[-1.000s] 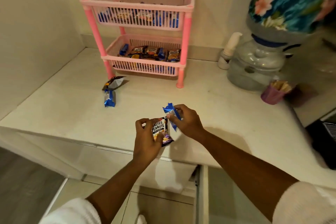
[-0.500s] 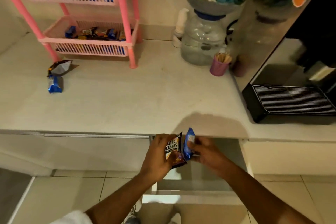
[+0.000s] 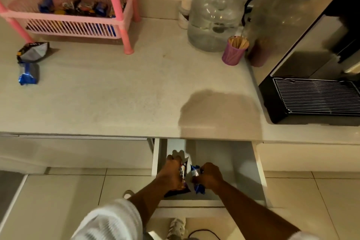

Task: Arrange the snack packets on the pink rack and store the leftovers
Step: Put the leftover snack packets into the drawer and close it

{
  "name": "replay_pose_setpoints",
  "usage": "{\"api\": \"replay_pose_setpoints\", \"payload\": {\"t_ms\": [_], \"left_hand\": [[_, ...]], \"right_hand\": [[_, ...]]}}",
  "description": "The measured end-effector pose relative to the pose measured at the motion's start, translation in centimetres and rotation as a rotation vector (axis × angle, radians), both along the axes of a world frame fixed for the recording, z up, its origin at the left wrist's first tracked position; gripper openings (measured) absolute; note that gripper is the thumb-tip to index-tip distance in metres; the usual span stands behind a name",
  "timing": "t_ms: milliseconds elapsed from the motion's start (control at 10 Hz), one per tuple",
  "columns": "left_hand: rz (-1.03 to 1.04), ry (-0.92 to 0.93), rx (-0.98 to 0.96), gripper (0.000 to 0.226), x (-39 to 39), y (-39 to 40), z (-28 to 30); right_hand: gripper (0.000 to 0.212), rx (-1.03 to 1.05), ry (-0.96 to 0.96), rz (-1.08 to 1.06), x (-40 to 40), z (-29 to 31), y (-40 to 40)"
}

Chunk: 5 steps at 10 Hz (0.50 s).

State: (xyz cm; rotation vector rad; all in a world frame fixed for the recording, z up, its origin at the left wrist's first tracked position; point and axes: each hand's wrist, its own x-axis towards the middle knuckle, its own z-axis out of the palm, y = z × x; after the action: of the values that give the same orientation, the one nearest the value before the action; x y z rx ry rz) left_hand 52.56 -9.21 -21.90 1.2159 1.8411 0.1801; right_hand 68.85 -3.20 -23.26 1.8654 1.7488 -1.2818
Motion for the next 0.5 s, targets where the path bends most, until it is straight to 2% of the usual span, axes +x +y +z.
{"api": "replay_pose_setpoints", "payload": {"t_ms": [100, 200, 300, 400, 500], "left_hand": [[0.035, 0.019, -0.019, 0.053, 0.2, 0.8, -2.5], [0.145, -0.065, -0.013, 0.044, 0.0, 0.6, -5.8], [0.218, -0.104, -0.113, 0.016, 0.7, 0.5, -6.8], [0.081, -0.076, -0.316, 0.050, 1.3, 0.9, -6.8], [0.107, 0.029, -0.258, 0.082, 1.7, 0.4, -7.4]], "right_hand": [[0.066, 0.065, -0.030, 0.047, -0.4, -1.7, -0.1], [0.073, 0.093, -0.057, 0.058, -0.9, -3.3, 0.0], [0.076, 0.078, -0.082, 0.060, -1.3, -4.4, 0.1], [0.075, 0.071, -0.097, 0.100, -1.5, -5.5, 0.2], [0.067, 0.065, -0.094, 0.144, -1.8, -6.4, 0.1]]}}
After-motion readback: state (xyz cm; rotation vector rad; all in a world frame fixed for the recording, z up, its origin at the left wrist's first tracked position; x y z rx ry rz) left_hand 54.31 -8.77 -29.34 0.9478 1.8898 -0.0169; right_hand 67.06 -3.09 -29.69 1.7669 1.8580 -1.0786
